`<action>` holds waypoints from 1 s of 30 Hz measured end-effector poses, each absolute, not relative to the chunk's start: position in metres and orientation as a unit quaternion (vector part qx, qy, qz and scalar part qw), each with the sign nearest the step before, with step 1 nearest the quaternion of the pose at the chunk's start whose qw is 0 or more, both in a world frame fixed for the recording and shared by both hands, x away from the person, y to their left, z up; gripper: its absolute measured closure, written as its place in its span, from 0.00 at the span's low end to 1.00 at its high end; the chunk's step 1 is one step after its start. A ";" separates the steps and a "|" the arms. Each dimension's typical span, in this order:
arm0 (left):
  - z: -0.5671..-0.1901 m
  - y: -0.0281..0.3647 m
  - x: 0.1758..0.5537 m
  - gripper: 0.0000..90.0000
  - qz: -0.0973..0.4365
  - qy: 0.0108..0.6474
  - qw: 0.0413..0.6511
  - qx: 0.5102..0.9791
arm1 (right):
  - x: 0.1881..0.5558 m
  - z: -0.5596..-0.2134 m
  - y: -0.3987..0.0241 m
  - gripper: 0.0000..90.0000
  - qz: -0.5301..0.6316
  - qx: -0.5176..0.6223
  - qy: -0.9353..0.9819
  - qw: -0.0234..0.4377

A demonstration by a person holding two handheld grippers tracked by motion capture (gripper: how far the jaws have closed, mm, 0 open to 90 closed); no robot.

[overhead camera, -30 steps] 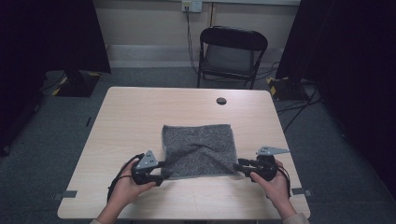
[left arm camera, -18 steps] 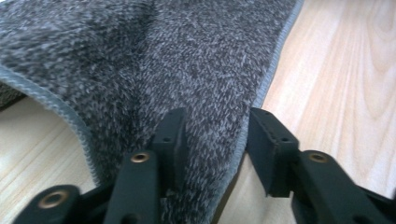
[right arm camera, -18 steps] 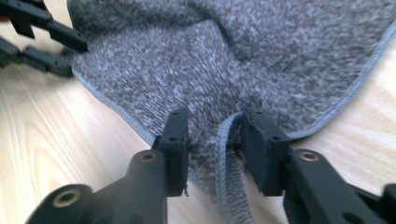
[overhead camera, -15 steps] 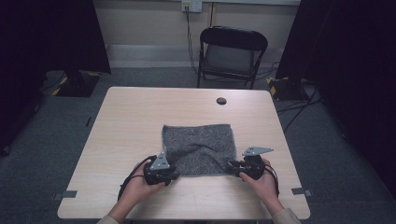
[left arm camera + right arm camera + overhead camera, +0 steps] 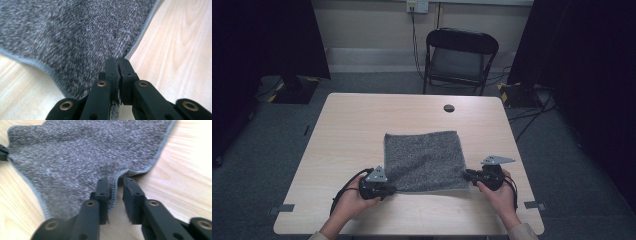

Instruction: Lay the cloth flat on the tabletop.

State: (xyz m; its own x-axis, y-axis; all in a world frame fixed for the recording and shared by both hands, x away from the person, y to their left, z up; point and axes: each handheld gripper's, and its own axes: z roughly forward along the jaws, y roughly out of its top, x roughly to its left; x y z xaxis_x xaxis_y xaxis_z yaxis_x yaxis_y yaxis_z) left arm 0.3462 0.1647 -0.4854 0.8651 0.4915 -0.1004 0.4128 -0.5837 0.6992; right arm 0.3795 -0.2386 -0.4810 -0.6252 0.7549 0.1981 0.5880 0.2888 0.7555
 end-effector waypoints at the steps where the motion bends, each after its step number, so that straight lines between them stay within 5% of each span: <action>1: -0.484 0.164 0.344 0.95 0.047 0.251 0.382 0.888 | 0.379 -0.481 -0.239 0.83 0.420 0.420 0.798 0.100; 5: -0.478 0.166 0.344 0.59 0.059 0.273 0.404 0.871 | 0.374 -0.473 -0.240 0.68 0.422 0.409 0.799 0.125; 8: -0.471 0.170 0.350 0.47 0.087 0.284 0.425 0.855 | 0.372 -0.468 -0.242 0.60 0.438 0.398 0.793 0.143; 14: -0.471 0.168 0.360 0.36 0.136 0.279 0.432 0.847 | 0.372 -0.471 -0.234 0.55 0.436 0.374 0.806 0.142; 30: -0.499 0.156 0.366 0.26 0.116 0.267 0.395 0.871 | 0.374 -0.496 -0.215 0.49 0.393 0.330 0.849 0.124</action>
State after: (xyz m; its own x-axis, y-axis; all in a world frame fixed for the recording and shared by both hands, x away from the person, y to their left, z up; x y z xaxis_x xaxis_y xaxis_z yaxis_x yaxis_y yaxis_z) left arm 0.3665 0.1562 -0.4991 0.8307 0.5567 -0.0085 0.3728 -0.5449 0.7510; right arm 0.3740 -0.2146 -0.4962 -0.7509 0.6586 0.0486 0.4628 0.4724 0.7501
